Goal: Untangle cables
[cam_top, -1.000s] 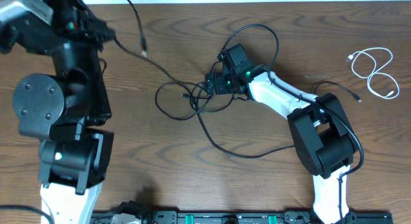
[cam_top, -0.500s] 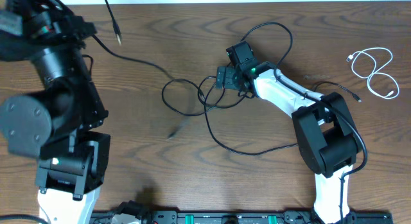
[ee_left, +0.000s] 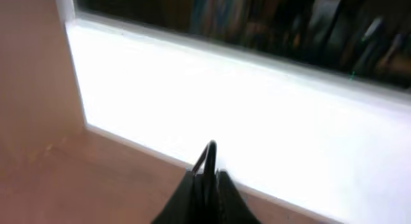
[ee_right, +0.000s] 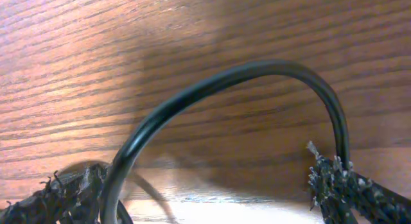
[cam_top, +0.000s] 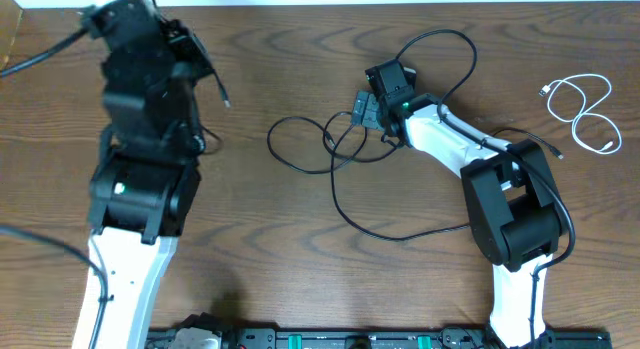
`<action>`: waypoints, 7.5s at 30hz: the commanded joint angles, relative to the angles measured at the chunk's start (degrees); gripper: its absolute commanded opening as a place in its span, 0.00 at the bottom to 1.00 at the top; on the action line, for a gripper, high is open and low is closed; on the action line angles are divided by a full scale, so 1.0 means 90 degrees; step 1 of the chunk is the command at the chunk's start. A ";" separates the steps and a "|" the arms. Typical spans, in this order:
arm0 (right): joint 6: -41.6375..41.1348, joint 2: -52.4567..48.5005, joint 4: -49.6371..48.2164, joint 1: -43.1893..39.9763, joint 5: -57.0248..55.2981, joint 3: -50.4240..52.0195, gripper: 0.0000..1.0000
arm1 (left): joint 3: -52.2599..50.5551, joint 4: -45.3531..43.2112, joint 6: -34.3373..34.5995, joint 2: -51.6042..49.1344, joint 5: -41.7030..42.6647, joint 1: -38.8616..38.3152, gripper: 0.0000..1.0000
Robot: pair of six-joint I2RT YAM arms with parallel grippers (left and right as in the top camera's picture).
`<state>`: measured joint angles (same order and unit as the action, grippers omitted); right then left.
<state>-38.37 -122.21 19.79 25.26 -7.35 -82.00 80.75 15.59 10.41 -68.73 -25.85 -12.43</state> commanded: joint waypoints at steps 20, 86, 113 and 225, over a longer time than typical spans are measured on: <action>-0.0053 -0.0219 0.0068 -0.0010 -0.0051 0.0143 0.99 | 0.0083 0.3211 0.2271 -0.2934 0.2365 0.1207 0.07; -0.0039 -0.0219 0.0083 -0.0010 -0.0002 0.0143 0.99 | -0.0622 0.3186 0.4813 -0.4260 0.3055 0.2093 0.51; -0.0039 -0.0219 0.0085 -0.0010 0.0000 0.0143 0.99 | -0.1999 0.1248 0.5428 -0.4262 0.3055 0.2093 0.50; 0.2676 0.2436 -0.0665 -0.0034 0.7854 0.0039 0.99 | -0.2293 -0.1481 0.4731 -0.4265 0.6807 0.0340 0.77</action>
<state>-14.81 -100.12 13.80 24.99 63.61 -81.41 60.62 2.44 54.13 -106.30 34.30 -9.50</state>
